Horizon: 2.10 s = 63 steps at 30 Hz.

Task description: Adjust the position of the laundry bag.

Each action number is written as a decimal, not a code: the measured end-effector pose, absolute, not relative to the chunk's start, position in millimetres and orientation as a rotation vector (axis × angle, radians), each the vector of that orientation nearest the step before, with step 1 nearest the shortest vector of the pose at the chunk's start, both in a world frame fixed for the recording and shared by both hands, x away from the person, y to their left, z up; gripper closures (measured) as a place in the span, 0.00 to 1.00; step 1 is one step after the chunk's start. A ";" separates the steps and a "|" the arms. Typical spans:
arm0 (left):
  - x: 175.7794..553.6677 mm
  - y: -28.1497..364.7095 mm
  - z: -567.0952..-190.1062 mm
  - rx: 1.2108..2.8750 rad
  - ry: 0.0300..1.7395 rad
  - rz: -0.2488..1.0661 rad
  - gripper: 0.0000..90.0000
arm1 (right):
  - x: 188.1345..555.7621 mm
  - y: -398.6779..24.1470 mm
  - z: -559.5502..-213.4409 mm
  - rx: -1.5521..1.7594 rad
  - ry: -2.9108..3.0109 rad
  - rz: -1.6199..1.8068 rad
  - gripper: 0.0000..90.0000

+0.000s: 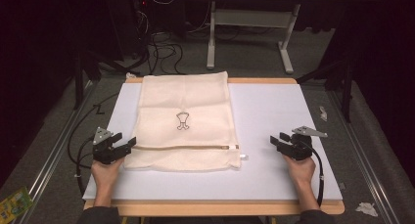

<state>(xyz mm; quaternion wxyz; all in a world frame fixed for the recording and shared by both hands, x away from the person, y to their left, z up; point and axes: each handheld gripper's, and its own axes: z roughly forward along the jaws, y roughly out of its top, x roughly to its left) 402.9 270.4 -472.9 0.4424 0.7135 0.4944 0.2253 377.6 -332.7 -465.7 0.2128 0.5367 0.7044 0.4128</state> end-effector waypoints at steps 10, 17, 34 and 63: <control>405.6 262.8 -470.3 1.811 1.241 0.493 0.36 | 384.2 -307.9 -460.7 1.444 2.018 1.165 0.55; 409.1 258.5 -470.7 1.851 1.250 0.438 0.32 | 392.4 -289.3 -460.0 1.439 2.075 1.161 0.55; 418.7 251.7 -472.6 1.873 1.315 0.423 0.34 | 418.4 -241.4 -463.4 1.416 2.221 1.168 0.55; 432.0 247.0 -475.9 1.904 1.381 0.415 0.62 | 444.3 -202.7 -471.6 1.484 2.320 1.055 0.70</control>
